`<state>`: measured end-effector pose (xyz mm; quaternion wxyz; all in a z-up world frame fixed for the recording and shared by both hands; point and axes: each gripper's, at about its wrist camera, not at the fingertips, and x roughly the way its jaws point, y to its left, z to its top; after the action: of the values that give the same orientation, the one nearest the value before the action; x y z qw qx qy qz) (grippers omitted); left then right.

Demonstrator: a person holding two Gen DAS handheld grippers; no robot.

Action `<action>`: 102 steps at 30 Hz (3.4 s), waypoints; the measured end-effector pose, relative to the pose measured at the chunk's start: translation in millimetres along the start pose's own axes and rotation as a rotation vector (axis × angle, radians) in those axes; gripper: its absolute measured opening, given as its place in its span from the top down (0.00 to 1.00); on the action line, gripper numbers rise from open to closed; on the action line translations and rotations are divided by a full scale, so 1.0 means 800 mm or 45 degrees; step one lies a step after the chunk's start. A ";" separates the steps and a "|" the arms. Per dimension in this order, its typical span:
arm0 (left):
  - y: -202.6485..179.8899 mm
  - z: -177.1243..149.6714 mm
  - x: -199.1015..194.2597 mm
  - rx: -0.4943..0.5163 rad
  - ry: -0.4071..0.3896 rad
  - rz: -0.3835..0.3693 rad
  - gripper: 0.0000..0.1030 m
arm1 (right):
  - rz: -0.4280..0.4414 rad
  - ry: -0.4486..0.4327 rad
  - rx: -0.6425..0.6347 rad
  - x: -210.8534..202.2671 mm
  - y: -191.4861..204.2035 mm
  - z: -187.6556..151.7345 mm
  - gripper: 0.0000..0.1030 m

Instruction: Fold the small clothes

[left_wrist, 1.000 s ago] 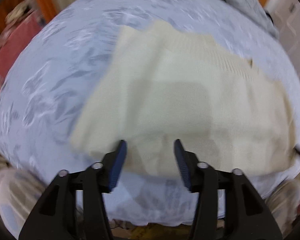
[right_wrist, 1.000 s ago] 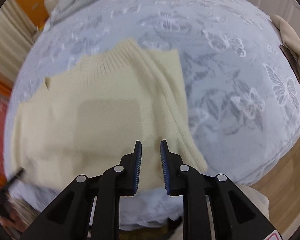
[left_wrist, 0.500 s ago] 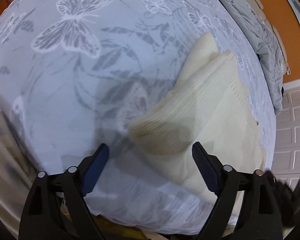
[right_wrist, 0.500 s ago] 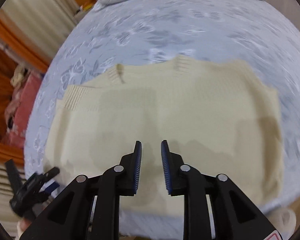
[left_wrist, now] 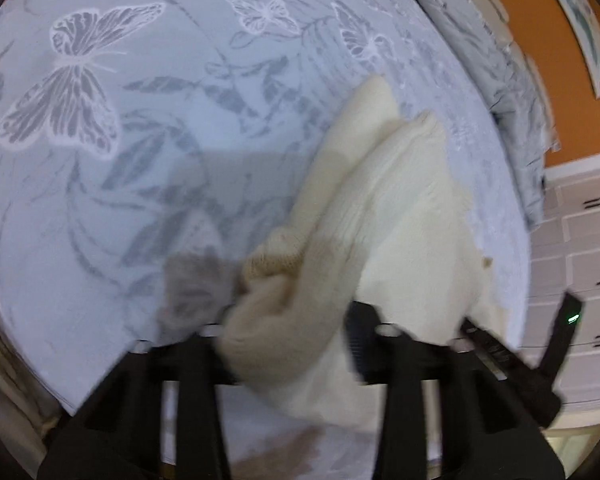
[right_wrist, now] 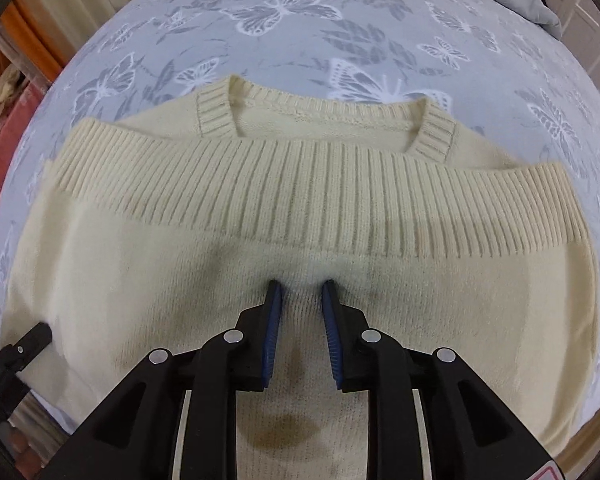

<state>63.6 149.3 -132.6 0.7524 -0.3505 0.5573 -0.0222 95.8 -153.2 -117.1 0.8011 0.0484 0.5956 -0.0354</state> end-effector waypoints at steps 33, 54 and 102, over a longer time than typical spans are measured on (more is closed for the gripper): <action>-0.243 -0.275 -0.004 1.344 -0.059 0.250 0.12 | 0.530 -0.132 0.504 -0.120 -0.230 -0.136 0.20; -0.236 -0.254 0.063 1.216 0.043 0.425 0.68 | 0.444 -0.065 0.718 -0.069 -0.305 -0.170 0.87; -0.190 -0.195 -0.067 0.994 -0.124 0.365 0.16 | 0.483 -0.003 0.264 -0.099 -0.134 -0.123 1.00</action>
<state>-35.9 -21.0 -25.9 0.8496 0.0416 0.5141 -0.1104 -33.3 -248.0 -73.1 0.7849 0.2417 0.5679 0.0546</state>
